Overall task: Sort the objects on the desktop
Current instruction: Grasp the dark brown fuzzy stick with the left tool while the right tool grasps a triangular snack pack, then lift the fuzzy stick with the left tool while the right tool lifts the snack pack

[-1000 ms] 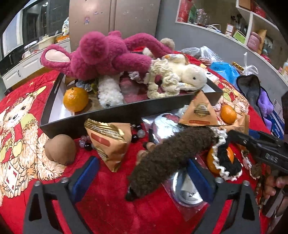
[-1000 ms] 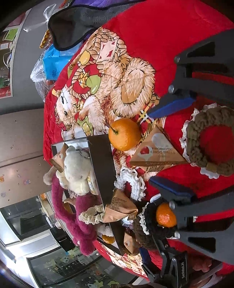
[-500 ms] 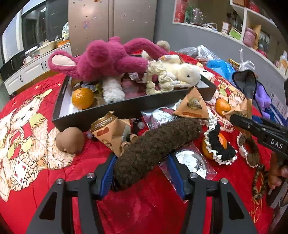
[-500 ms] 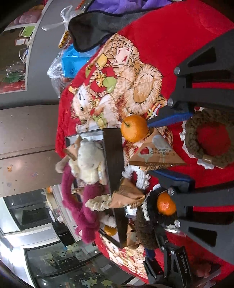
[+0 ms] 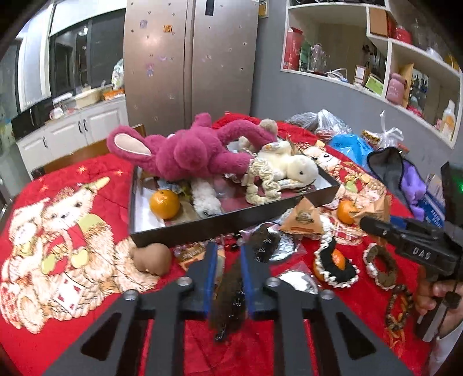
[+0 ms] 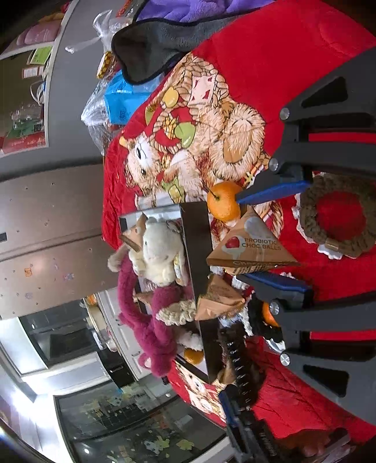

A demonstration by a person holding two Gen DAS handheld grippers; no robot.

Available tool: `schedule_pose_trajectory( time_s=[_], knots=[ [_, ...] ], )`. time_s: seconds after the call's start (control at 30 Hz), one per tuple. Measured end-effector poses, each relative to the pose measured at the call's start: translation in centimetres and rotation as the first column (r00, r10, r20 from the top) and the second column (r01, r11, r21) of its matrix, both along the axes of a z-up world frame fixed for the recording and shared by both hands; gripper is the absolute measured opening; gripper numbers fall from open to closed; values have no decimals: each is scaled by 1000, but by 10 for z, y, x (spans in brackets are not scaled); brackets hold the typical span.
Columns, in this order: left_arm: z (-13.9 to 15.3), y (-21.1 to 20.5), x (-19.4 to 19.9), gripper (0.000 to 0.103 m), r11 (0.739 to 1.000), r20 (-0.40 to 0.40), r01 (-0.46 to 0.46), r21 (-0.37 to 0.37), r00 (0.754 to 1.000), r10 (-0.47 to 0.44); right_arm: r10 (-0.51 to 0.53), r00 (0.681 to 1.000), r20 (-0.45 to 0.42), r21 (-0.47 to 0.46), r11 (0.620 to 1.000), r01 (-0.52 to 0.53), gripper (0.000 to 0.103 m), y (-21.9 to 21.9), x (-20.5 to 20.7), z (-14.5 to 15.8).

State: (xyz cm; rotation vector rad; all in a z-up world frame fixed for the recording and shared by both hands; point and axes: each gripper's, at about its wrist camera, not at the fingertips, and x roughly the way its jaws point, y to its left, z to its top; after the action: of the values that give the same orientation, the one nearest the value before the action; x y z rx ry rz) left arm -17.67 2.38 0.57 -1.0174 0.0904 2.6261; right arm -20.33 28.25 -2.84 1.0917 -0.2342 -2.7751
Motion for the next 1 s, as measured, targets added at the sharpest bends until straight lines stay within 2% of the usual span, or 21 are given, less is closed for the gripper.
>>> schedule_pose_trajectory(
  time_s=[0.17, 0.23, 0.3, 0.4, 0.6, 0.8, 0.9, 0.97, 1.0],
  knots=[
    [-21, 8, -5, 16, 998, 68, 47, -31, 997, -45, 25, 1000, 17, 2, 1000, -25, 46, -5, -2, -5],
    [-24, 11, -2, 21, 997, 33, 47, -63, 998, -45, 28, 999, 22, 4, 1000, -28, 46, -6, -2, -6],
    [-25, 15, 0, 45, 994, 15, 64, -89, 998, -63, 32, 999, 21, 5, 999, -32, 46, -6, -2, -6],
    [-30, 20, -1, 63, 992, 23, 80, -101, 997, -78, 36, 999, 20, 2, 999, -36, 46, -7, -1, -7],
    [-45, 36, -5, 68, 970, 1, 99, -223, 995, -101, 38, 998, 43, 6, 999, -38, 46, -8, -5, -12],
    [-50, 44, -7, 76, 960, 28, 136, -244, 991, -134, 50, 997, 51, 7, 999, -50, 46, -12, -5, -14],
    [-50, 41, -10, 76, 968, 52, 153, -201, 988, -145, 52, 997, 53, 6, 999, -53, 46, -13, -5, -15],
    [-51, 38, -13, 72, 972, 70, 160, -172, 986, -150, 51, 997, 51, 8, 999, -51, 46, -13, -4, -14],
    [-51, 37, -13, 53, 974, 78, 161, -162, 986, -150, 48, 998, 49, 4, 999, -49, 46, -12, -4, -14]
  ],
)
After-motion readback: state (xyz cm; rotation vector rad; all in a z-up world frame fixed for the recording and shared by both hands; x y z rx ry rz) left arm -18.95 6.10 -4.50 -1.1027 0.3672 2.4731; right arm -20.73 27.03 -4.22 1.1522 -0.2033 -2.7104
